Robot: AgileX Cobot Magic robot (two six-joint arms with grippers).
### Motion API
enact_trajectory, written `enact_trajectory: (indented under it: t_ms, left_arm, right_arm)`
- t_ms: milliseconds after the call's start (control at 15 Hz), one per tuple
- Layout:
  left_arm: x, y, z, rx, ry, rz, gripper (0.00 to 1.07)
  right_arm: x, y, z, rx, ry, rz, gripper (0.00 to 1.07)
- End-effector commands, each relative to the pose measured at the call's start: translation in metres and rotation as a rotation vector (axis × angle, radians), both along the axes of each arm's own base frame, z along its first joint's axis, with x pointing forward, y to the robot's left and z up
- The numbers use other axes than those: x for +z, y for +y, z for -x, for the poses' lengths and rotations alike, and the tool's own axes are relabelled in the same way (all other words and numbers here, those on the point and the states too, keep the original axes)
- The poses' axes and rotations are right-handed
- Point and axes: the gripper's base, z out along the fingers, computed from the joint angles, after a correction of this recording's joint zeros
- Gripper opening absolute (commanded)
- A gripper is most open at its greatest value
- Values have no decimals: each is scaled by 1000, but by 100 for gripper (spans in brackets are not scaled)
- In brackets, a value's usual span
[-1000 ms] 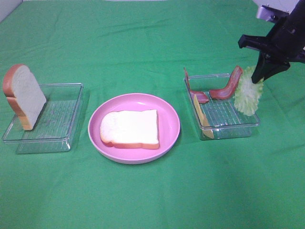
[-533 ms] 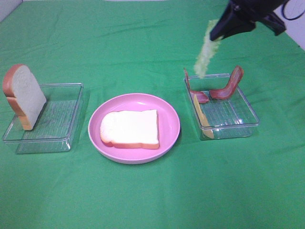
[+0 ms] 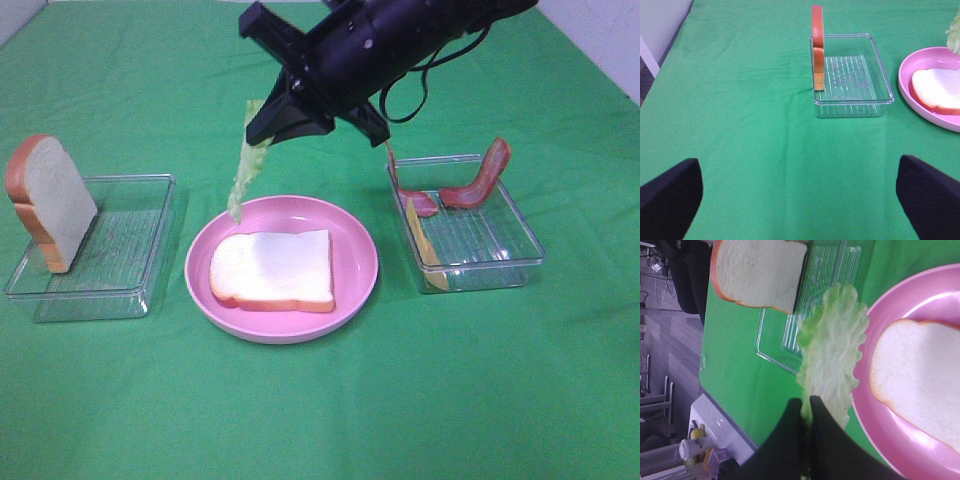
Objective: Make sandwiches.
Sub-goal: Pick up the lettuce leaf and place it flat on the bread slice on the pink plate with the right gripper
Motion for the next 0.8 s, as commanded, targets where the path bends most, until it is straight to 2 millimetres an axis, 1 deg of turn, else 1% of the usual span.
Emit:
enact_trajectory:
  t_ms: [67,267,333,533,800]
  left_arm:
    - [0,0,1,-2,-26,-1,99]
    - [0,0,1,-2,-26,-1,99]
    - [0,0,1,-1,-26,-2,99]
    - [0,0,1,-1,-26,-2,99]
    - [0,0,1,0,-26,-3,99]
  right_arm:
    - [-22,18,1,13,35,-16,0]
    - [-49,29,-1,15,82,-38,0]
    - [-51,29,-2,13,89,-38,0]
    - [-72,30,-4,13,129,-12,0]
    - [-80,21,-6,51,89,83,0]
